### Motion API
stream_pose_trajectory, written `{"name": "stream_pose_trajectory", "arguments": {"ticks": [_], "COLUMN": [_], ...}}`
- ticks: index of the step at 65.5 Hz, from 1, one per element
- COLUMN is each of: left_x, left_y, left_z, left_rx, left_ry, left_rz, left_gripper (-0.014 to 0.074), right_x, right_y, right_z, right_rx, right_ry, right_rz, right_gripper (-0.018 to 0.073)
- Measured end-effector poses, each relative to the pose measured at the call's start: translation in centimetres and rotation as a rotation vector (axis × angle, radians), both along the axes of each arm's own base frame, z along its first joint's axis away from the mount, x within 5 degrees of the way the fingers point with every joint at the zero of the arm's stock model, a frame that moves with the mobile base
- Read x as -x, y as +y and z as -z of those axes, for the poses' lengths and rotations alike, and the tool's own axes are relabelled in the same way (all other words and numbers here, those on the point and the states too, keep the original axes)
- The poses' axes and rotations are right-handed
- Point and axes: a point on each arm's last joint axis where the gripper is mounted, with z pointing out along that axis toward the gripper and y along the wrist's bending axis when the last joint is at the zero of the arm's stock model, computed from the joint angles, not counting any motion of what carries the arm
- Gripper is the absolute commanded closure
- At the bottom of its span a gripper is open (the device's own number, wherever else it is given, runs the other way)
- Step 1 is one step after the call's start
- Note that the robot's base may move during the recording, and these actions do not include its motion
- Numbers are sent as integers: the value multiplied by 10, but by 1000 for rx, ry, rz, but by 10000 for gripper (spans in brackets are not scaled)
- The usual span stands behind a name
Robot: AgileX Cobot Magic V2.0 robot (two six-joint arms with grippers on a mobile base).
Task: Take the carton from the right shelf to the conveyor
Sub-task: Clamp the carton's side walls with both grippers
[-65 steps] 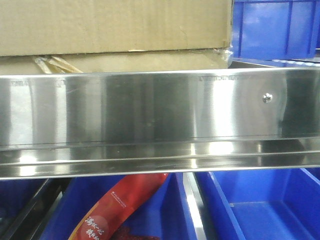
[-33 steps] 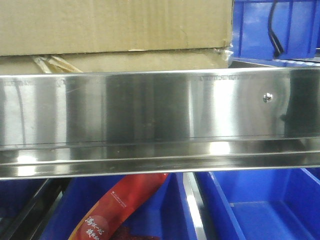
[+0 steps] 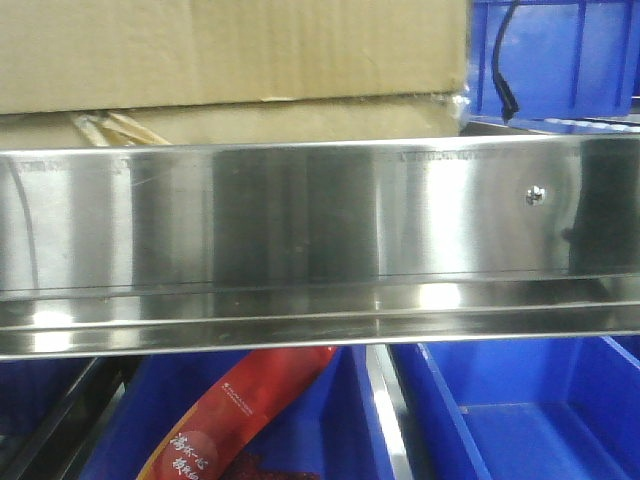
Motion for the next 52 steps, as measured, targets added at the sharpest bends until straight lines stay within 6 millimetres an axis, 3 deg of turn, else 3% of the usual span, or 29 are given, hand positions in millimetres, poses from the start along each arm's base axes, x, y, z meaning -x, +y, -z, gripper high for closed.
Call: {"name": "stream_pose_trajectory", "arguments": {"ticks": [12, 20, 30, 37, 44, 52], "left_x": [3, 17, 53, 72, 88, 106], "left_y": [0, -5, -17, -25, -31, -36], "left_z": [-5, -23, -59, -72, -80, -77], "left_rx": [6, 12, 27, 32, 29, 38], "left_ry": [-4, -41, -147, -187, -215, -201], "left_rz": [0, 16, 76, 114, 147, 179], "left_gripper": [605, 605, 605, 605, 605, 605], "right_x": [1, 15, 50, 75, 96, 119], "right_y": [-1, -7, -26, -39, -50, -62], "right_z": [-1, -17, -57, -79, -87, -80], "right_rx": [3, -10, -54, -74, -76, -65], "right_ry": [1, -19, -90, -139, -157, -126], "right_rz": [3, 4, 22, 30, 36, 41], "right_gripper": [634, 634, 634, 634, 634, 634]}}
